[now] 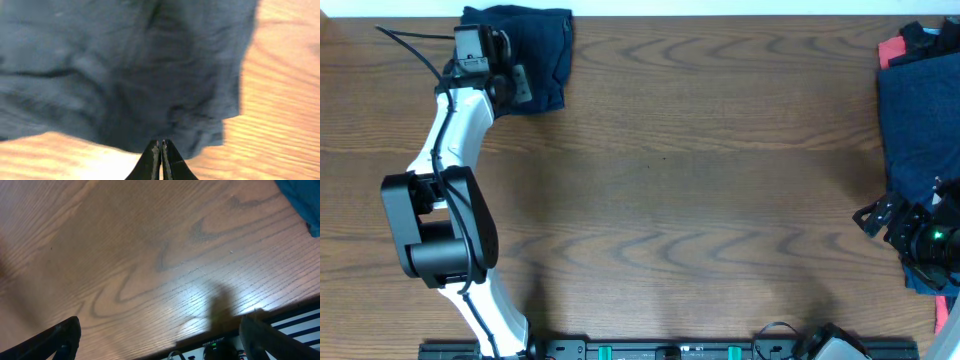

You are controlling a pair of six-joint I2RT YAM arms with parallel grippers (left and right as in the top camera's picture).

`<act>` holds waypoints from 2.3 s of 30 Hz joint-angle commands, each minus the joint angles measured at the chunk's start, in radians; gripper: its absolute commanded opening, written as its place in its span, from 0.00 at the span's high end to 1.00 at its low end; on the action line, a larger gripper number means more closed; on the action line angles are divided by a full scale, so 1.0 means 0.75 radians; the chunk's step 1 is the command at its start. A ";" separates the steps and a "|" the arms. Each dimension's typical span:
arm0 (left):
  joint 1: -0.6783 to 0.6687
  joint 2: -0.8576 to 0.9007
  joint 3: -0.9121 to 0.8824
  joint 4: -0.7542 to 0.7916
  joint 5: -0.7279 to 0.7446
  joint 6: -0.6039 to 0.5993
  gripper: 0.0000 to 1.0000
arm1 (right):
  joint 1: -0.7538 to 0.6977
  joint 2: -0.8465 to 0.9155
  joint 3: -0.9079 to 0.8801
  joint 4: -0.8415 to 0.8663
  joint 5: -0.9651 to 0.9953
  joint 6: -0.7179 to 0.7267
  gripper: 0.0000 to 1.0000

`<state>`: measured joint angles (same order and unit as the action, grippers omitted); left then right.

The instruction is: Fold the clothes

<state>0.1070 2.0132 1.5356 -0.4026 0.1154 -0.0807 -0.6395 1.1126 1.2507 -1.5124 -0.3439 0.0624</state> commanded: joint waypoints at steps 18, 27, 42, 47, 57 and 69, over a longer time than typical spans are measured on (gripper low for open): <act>0.151 0.205 0.010 0.268 -0.043 -0.008 0.94 | -0.001 0.001 0.010 -0.033 -0.005 -0.026 0.01; 0.194 0.269 0.010 0.332 -0.135 -0.008 0.94 | -0.001 0.001 0.010 -0.028 -0.005 -0.026 0.01; 0.184 0.229 0.010 0.347 -0.130 -0.040 0.94 | -0.001 0.001 0.010 -0.034 -0.005 -0.025 0.01; 0.169 0.097 0.010 0.261 -0.130 -0.039 0.94 | -0.001 0.001 0.010 -0.033 -0.005 -0.025 0.01; 0.170 -0.161 0.010 -0.096 -0.130 -0.043 0.94 | -0.001 0.001 0.010 -0.025 -0.005 -0.026 0.01; 0.167 0.047 0.009 -0.327 0.101 -0.060 0.94 | -0.001 0.001 0.010 -0.009 -0.005 -0.026 0.01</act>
<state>0.2337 2.0251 1.5417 -0.6456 0.1303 -0.1085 -0.6395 1.1126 1.2507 -1.5211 -0.3439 0.0589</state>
